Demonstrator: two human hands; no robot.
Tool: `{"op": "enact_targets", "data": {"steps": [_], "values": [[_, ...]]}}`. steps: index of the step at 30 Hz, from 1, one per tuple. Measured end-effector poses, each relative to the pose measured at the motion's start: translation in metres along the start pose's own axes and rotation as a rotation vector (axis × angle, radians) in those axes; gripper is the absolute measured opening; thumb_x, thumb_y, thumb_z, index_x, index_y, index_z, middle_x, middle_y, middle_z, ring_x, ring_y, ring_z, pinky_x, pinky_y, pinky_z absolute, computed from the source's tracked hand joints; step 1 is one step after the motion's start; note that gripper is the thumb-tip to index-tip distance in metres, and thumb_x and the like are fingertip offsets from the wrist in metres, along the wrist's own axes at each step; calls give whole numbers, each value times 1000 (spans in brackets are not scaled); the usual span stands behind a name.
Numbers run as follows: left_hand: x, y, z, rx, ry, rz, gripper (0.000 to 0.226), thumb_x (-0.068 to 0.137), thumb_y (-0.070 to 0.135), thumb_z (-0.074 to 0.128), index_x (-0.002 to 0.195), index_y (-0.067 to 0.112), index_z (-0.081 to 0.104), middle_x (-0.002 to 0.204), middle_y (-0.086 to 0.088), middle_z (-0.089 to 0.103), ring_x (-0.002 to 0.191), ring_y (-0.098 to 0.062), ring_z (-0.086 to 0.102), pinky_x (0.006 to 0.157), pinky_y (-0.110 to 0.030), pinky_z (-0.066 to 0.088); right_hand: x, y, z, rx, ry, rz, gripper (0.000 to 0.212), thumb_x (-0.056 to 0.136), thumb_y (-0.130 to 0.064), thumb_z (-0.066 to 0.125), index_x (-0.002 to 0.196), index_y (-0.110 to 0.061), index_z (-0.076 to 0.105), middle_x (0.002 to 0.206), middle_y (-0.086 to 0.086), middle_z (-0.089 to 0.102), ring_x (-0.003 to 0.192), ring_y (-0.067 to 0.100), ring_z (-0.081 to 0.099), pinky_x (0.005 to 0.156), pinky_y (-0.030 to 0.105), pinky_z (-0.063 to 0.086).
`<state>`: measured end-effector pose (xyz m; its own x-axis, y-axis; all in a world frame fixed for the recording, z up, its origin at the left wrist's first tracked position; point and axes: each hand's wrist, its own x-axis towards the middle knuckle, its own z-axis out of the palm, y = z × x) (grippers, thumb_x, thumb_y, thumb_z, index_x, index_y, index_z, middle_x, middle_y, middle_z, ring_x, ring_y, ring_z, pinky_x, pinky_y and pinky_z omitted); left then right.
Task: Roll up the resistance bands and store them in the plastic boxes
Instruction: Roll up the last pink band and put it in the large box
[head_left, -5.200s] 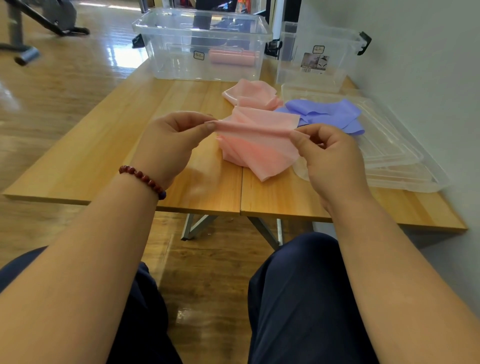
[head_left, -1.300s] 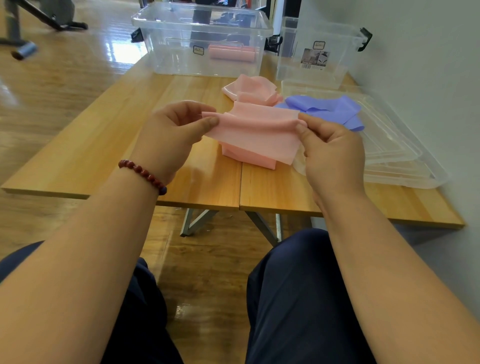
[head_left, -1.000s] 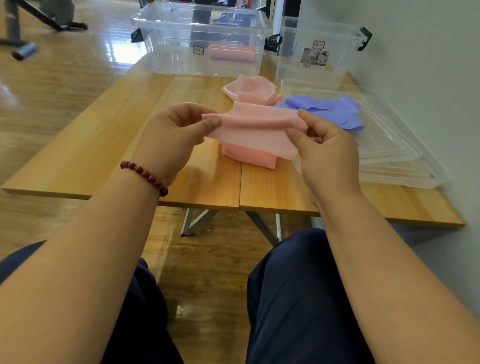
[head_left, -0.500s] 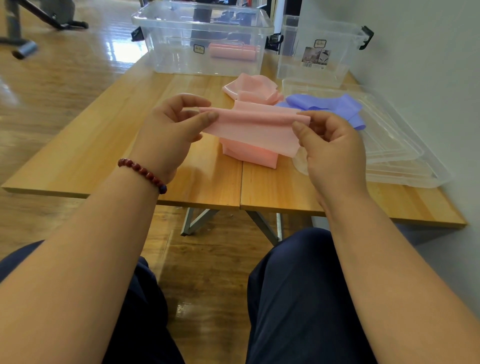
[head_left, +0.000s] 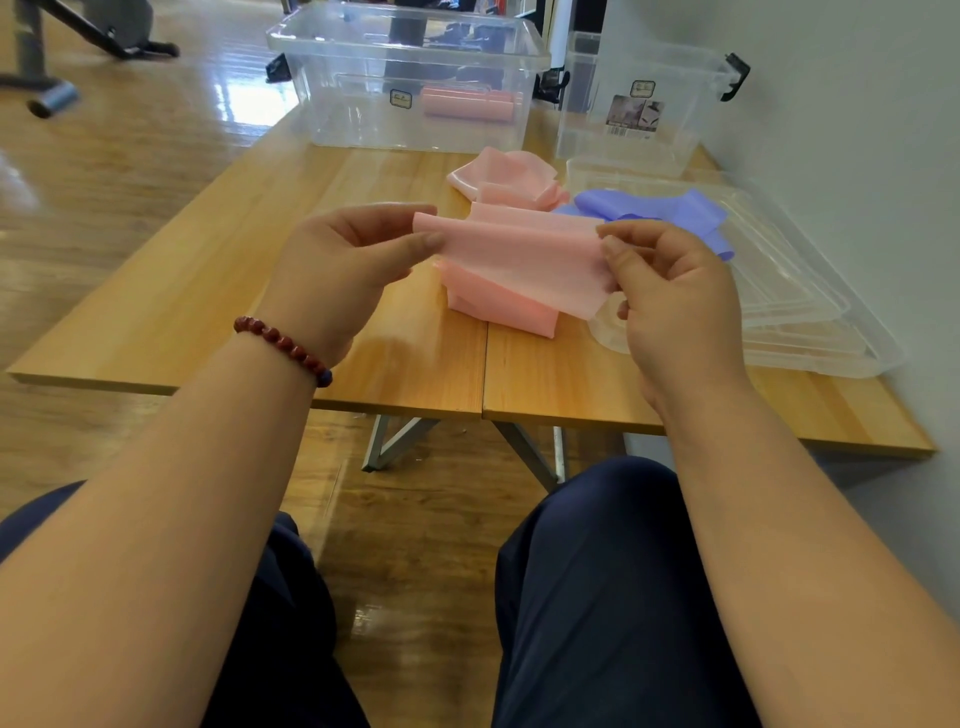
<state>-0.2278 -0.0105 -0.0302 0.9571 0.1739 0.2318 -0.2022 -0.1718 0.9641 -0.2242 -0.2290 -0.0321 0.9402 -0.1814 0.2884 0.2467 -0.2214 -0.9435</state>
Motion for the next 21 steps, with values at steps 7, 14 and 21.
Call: {"op": "enact_targets", "data": {"steps": [7, 14, 21], "values": [[0, 0, -1, 9, -6, 38, 19, 91, 22, 66, 102, 38, 65, 95, 11, 71, 98, -8, 65, 84, -25, 55, -1, 2, -1, -9, 1, -6, 9, 91, -22, 69, 93, -31, 68, 91, -13, 66, 79, -7, 59, 63, 8, 45], [0, -1, 1, 57, 46, 51, 8, 92, 30, 64, 90, 36, 68, 89, 17, 67, 92, -3, 60, 80, -21, 55, 0, 0, -1, -2, -7, 11, 3, 93, -25, 66, 96, -26, 66, 91, -11, 67, 79, -5, 60, 60, 7, 44], [0, -1, 1, 15, 73, 40, 12, 92, 22, 65, 92, 33, 62, 88, 9, 69, 84, -3, 65, 77, -22, 55, -3, -6, 0, 26, -18, -26, 12, 96, -17, 63, 95, -29, 58, 71, -9, 65, 56, -7, 56, 52, 9, 41]]}}
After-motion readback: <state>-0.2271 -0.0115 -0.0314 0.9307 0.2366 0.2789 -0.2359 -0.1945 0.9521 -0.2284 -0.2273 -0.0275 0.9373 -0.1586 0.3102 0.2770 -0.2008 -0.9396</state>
